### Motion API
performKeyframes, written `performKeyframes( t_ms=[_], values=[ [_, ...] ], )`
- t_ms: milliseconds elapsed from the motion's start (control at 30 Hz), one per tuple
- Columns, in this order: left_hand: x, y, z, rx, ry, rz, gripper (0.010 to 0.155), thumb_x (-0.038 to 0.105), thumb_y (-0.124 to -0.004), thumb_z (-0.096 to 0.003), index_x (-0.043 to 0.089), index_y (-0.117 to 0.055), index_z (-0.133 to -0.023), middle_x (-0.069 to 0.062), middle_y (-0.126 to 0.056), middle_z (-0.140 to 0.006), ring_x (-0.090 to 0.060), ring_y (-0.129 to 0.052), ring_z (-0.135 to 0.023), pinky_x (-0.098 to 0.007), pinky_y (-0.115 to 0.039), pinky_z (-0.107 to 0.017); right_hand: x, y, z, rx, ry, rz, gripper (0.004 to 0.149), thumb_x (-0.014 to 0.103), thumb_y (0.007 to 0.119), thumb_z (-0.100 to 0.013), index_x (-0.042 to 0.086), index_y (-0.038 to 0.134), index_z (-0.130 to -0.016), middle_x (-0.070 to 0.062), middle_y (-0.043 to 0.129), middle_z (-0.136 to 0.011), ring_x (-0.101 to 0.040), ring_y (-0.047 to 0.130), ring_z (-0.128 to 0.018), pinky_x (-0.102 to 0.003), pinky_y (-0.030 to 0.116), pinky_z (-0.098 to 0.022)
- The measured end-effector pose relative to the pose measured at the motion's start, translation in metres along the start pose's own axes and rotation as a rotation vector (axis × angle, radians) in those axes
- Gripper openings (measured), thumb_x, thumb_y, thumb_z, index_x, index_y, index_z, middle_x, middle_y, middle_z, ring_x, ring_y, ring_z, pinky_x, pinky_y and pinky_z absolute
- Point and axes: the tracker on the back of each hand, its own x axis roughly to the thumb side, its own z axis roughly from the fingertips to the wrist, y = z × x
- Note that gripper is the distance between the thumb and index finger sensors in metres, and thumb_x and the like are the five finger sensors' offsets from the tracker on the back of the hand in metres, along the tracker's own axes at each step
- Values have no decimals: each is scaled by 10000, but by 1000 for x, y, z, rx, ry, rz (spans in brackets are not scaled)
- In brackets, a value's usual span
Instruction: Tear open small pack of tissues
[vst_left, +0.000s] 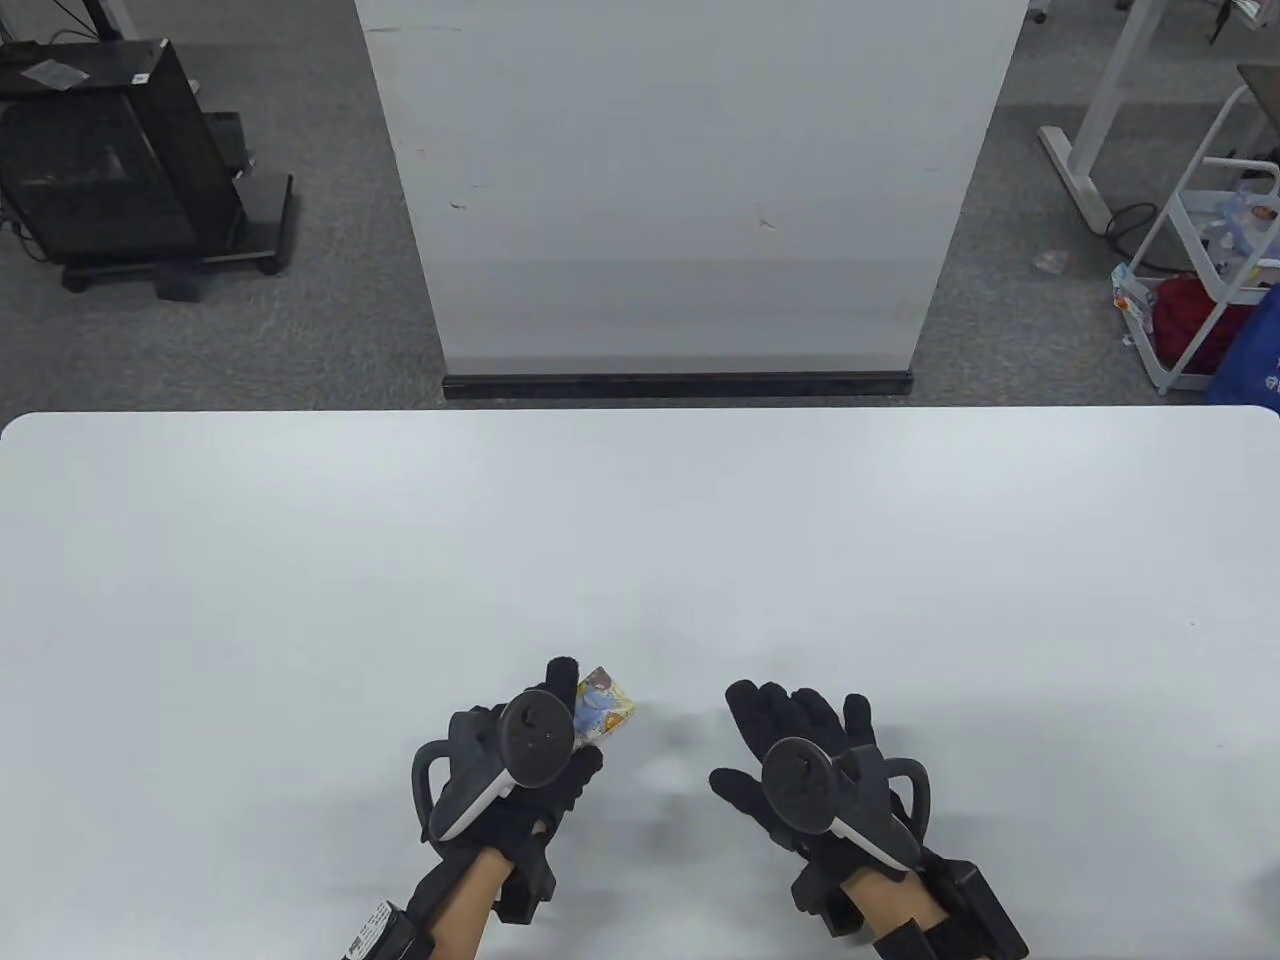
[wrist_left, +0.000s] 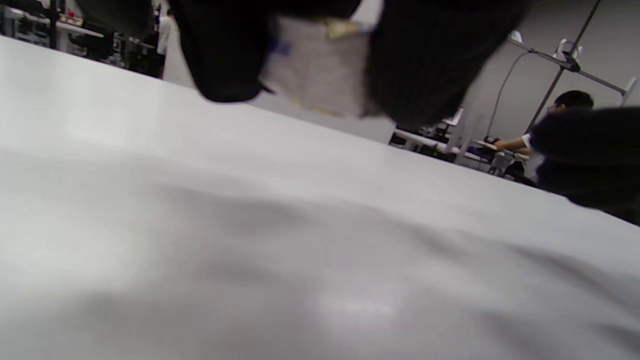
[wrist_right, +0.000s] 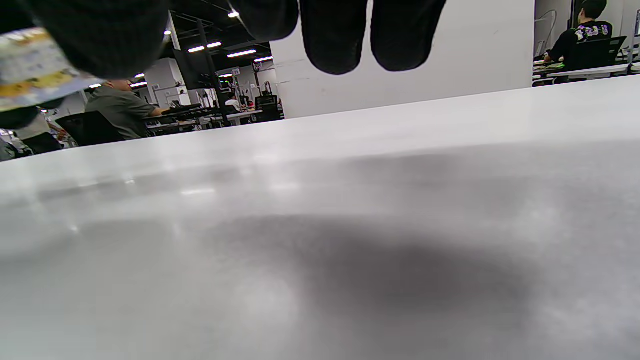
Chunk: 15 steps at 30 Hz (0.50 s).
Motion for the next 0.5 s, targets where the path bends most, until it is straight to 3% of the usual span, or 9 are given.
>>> performKeyframes(
  t_ms=[267,500],
  values=[
    [29,-20,3,-57,-90,-27,828,429,-860,-493,192,-354,-1104,-130,-653,-1067,-381,-759,-920,-670,-502,-739,8,-4,5,-19,-41,-36,817,670,777,-426,328,561,-1136,-7,729,-1112,-356,703,-1022,-680,436,-754],
    [43,-25,11,-48,-149,-38,832,436,-861,-488,177,-363,-1102,-131,-671,-1054,-374,-777,-906,-659,-525,-733,17,-6,11,-69,-67,-65,794,652,783,-423,319,594,-1119,6,784,-1064,-335,740,-996,-668,459,-753]
  ],
)
